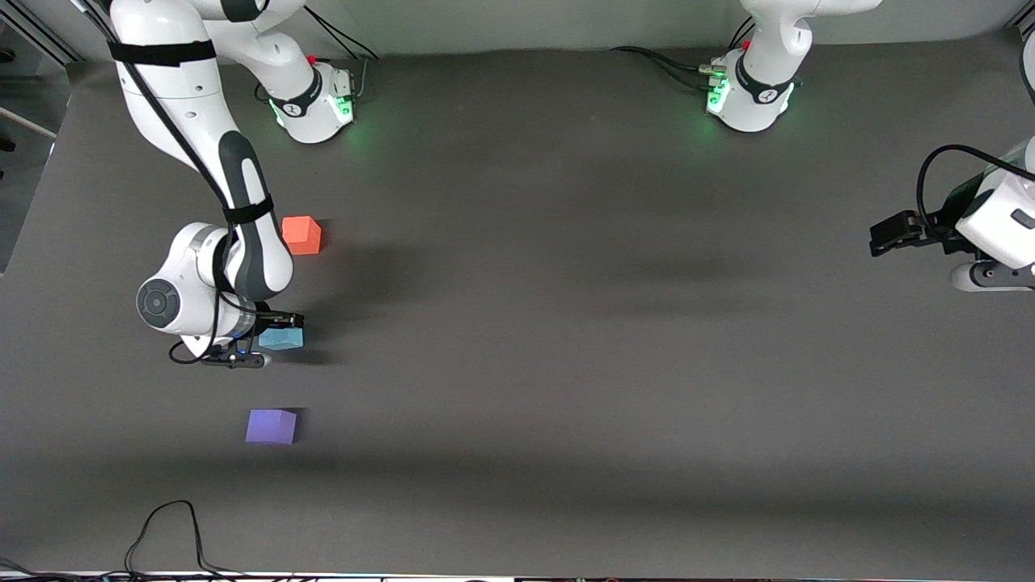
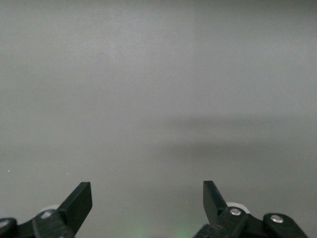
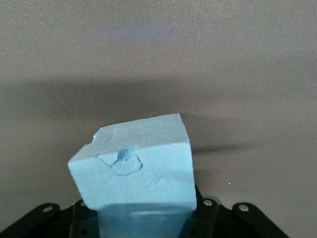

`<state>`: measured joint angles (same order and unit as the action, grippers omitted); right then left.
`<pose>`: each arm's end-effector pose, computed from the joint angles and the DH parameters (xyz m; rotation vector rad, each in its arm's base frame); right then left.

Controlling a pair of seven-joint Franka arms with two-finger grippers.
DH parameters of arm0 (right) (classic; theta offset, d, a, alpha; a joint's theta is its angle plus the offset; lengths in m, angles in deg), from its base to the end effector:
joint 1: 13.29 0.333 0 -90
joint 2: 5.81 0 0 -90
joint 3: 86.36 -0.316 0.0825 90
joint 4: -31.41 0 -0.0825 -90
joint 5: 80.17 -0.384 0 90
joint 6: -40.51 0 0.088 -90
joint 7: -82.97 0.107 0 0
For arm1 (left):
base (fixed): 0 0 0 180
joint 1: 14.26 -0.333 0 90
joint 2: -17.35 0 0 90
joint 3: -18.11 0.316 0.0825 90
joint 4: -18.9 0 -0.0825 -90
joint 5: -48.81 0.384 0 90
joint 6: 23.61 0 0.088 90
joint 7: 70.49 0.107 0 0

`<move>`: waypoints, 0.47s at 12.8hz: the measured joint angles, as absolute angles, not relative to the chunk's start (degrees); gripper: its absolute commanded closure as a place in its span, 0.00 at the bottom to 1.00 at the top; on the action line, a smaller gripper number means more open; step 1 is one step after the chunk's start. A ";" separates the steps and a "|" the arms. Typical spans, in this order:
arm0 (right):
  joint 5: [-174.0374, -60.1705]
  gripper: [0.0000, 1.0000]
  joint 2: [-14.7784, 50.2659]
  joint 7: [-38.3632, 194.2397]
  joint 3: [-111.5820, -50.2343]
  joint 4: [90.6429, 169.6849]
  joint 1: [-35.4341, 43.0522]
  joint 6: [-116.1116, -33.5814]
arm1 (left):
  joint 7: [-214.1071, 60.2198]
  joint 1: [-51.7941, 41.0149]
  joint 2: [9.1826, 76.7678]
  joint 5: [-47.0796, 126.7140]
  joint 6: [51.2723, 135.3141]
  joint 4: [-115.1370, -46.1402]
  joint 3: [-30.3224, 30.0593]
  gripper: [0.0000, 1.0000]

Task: Place blue block between orange and purple blocks
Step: 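Lower the blue block onto the table and open the right gripper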

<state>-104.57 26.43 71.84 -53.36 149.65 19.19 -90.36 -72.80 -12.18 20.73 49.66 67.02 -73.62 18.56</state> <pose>0.5629 -0.0001 0.1797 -3.1145 0.1498 0.3294 0.5690 -0.0147 0.5716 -3.1199 -0.0172 0.1427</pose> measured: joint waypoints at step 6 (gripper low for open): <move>-104.68 0.00 26.21 71.79 -52.93 148.13 19.18 -88.61 | -72.80 -12.18 20.75 49.66 67.02 -73.63 18.56 0.00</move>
